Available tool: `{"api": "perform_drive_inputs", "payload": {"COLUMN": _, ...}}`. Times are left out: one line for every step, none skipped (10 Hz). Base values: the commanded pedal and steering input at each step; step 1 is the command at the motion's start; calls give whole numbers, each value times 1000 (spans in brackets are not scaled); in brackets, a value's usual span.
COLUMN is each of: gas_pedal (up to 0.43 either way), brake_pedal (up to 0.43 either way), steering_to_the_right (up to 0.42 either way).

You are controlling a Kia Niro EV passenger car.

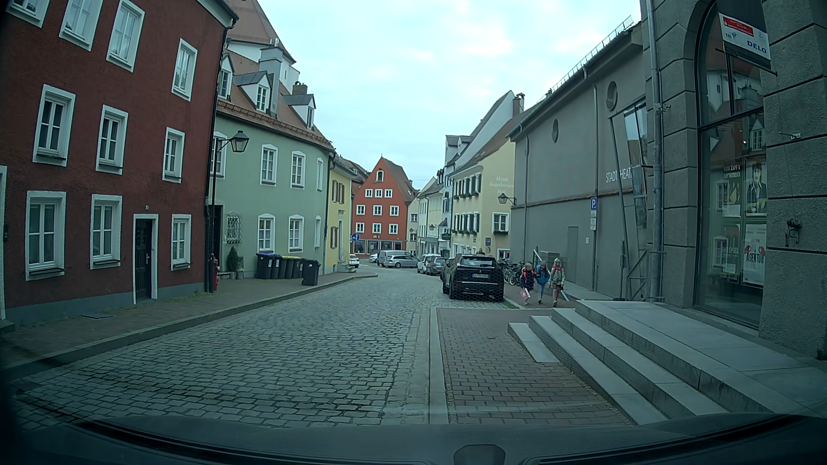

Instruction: Follow the waypoints while adhering to traffic rules and regulations

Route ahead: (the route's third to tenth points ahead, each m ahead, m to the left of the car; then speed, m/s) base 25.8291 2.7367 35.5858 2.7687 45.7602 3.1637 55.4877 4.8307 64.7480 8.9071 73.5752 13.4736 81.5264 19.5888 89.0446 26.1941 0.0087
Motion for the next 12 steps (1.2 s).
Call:
{"api": "perform_drive_inputs", "payload": {"gas_pedal": 0, "brake_pedal": 293, "steering_to_the_right": -220}}
{"api": "perform_drive_inputs", "payload": {"gas_pedal": 0, "brake_pedal": 293, "steering_to_the_right": -220}}
{"api": "perform_drive_inputs", "payload": {"gas_pedal": 0, "brake_pedal": 293, "steering_to_the_right": -220}}
{"api": "perform_drive_inputs", "payload": {"gas_pedal": 0, "brake_pedal": 293, "steering_to_the_right": -220}}
{"api": "perform_drive_inputs", "payload": {"gas_pedal": 0, "brake_pedal": 293, "steering_to_the_right": -220}}
{"api": "perform_drive_inputs", "payload": {"gas_pedal": 0, "brake_pedal": 293, "steering_to_the_right": -220}}
{"api": "perform_drive_inputs", "payload": {"gas_pedal": 0, "brake_pedal": 293, "steering_to_the_right": -220}}
{"api": "perform_drive_inputs", "payload": {"gas_pedal": 0, "brake_pedal": 293, "steering_to_the_right": -220}}
{"api": "perform_drive_inputs", "payload": {"gas_pedal": 0, "brake_pedal": 293, "steering_to_the_right": -220}}
{"api": "perform_drive_inputs", "payload": {"gas_pedal": 0, "brake_pedal": 293, "steering_to_the_right": -220}}
{"api": "perform_drive_inputs", "payload": {"gas_pedal": 0, "brake_pedal": 293, "steering_to_the_right": -220}}
{"api": "perform_drive_inputs", "payload": {"gas_pedal": 0, "brake_pedal": 293, "steering_to_the_right": -220}}
